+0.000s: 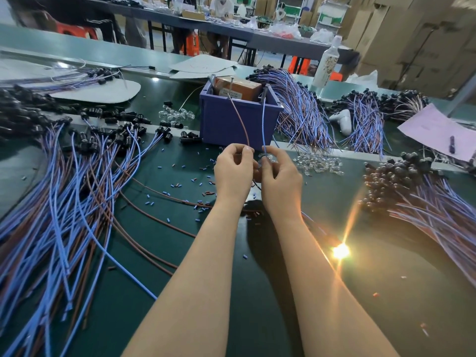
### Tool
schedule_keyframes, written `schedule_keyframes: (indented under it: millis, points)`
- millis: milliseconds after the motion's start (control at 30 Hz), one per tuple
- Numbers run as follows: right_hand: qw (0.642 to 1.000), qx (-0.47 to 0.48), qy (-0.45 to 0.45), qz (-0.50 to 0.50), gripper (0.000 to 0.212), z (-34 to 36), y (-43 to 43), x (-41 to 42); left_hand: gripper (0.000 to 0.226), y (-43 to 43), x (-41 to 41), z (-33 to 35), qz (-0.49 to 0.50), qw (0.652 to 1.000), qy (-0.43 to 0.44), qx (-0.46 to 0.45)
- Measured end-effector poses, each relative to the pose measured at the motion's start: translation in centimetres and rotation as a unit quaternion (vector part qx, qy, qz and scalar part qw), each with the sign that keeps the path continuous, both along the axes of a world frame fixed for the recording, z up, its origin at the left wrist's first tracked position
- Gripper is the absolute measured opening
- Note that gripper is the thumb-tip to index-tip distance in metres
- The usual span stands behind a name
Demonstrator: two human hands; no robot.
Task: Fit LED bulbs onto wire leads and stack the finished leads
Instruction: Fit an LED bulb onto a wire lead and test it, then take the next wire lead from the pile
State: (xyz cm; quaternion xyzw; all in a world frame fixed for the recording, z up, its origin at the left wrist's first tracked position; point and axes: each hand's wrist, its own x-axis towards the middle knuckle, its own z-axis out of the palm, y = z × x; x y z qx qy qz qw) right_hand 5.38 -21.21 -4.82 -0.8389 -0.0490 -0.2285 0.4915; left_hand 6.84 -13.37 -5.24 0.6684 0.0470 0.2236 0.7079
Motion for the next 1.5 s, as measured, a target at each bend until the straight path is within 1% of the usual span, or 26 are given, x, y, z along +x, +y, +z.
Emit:
schedule_keyframes:
  millis: [267, 367, 433, 500, 533, 633, 733, 767, 833, 900, 933, 967, 1000, 1033, 1067, 1100, 1133, 1167, 1200, 1233, 1267, 1333, 1367, 1433, 1500]
  points:
    - [1.0, 0.007, 0.007, 0.013, 0.024, -0.1, 0.1, 0.1, 0.021, 0.0, -0.1, 0.0, -0.007, 1.0, -0.004, 0.007]
    - [1.0, 0.006, 0.008, 0.016, 0.022, 0.1, 0.1, 0.0, 0.016, 0.0, 0.0, 0.0, -0.003, 1.0, 0.002, 0.023]
    - [1.0, 0.007, 0.009, 0.027, 0.018, 0.4, 0.0, -0.2, 0.016, 0.0, -0.1, 0.3, -0.026, 1.0, 0.01, -0.004]
    - [0.999, 0.004, 0.016, 0.042, 0.014, 0.8, 0.0, -0.5, 0.019, -0.1, -0.2, 1.1, -0.07, 0.997, 0.015, -0.036]
    - [0.999, -0.001, 0.021, 0.05, 0.015, 1.1, -0.2, -0.6, 0.019, -0.2, -0.4, 1.6, -0.088, 0.995, 0.012, -0.035]
    - [0.996, -0.054, 0.01, 0.075, 0.021, 2.6, -1.2, -1.0, 0.017, -0.7, -0.8, 3.4, -0.106, 0.994, -0.033, 0.004]
    - [0.989, -0.14, -0.023, 0.043, 0.017, 4.4, -3.5, -1.2, 0.013, -2.1, -1.2, 6.1, -0.108, 0.989, -0.09, 0.051]
    - [0.988, -0.151, -0.026, 0.025, 0.017, 5.1, -4.5, -1.4, 0.013, -2.8, -1.4, 7.1, -0.11, 0.986, -0.105, 0.071]
    - [0.99, -0.133, -0.042, -0.007, 0.02, 6.4, -6.8, -2.1, 0.011, -4.8, -1.7, 9.0, -0.107, 0.979, -0.128, 0.121]
    - [0.99, -0.101, -0.073, -0.068, 0.031, 7.4, -9.3, -2.8, 0.016, -7.2, -2.4, 10.1, -0.084, 0.97, -0.128, 0.191]
    - [0.987, -0.08, -0.087, -0.11, 0.035, 7.8, -10.6, -3.3, 0.025, -8.4, -2.9, 10.3, -0.079, 0.965, -0.109, 0.226]
    - [0.983, -0.041, -0.101, -0.15, 0.035, 8.1, -11.8, -3.7, 0.036, -9.8, -3.3, 10.2, -0.1, 0.959, -0.073, 0.256]
    - [0.976, 0.027, -0.115, -0.183, 0.032, 8.3, -13.0, -4.0, 0.047, -11.3, -3.5, 9.9, -0.146, 0.947, -0.025, 0.284]
    - [0.964, 0.12, -0.123, -0.202, 0.031, 8.4, -14.2, -4.4, 0.057, -12.9, -3.9, 9.5, -0.21, 0.931, 0.031, 0.297]
    - [0.944, 0.22, -0.128, -0.209, 0.031, 8.5, -15.4, -4.8, 0.064, -14.6, -4.3, 9.1, -0.28, 0.916, 0.084, 0.275]
    - [0.92, 0.311, -0.129, -0.203, 0.032, 8.5, -16.4, -5.2, 0.066, -16.1, -4.5, 8.6, -0.339, 0.907, 0.129, 0.215]
    - [0.894, 0.383, -0.128, -0.193, 0.032, 8.3, -17.4, -5.7, 0.061, -17.6, -4.4, 8.2, -0.384, 0.902, 0.164, 0.112]
    - [0.87, 0.438, -0.126, -0.186, 0.032, 8.0, -18.4, -6.2, 0.052, -19.0, -4.4, 8.0, -0.413, 0.891, 0.186, -0.016]
    - [0.852, 0.472, -0.123, -0.189, 0.032, 7.5, -19.4, -6.6, 0.042, -20.4, -4.0, 7.7, -0.416, 0.88, 0.187, -0.13]
    - [0.841, 0.489, -0.118, -0.2, 0.033, 6.9, -20.2, -7.0, 0.037, -21.7, -3.6, 7.5, -0.403, 0.875, 0.174, -0.206]
    - [0.836, 0.491, -0.108, -0.219, 0.034, 6.1, -21.2, -7.4, 0.034, -23.0, -3.1, 7.4, -0.387, 0.877, 0.165, -0.23]
    - [0.827, 0.495, -0.075, -0.258, 0.037, 4.5, -23.0, -7.9, 0.032, -25.6, -2.6, 7.0, -0.378, 0.886, 0.163, -0.214]
    - [0.815, 0.511, -0.051, -0.269, 0.038, 3.8, -23.8, -8.1, 0.031, -26.8, -2.5, 6.7, -0.38, 0.885, 0.173, -0.207]
    - [0.771, 0.582, -0.01, -0.26, 0.037, 2.6, -25.2, -8.2, 0.03, -28.8, -2.4, 5.5, -0.381, 0.888, 0.195, -0.169]
    - [0.717, 0.662, -0.007, -0.219, 0.035, 1.8, -26.1, -8.2, 0.031, -30.2, -1.9, 3.9, -0.379, 0.893, 0.225, -0.087]
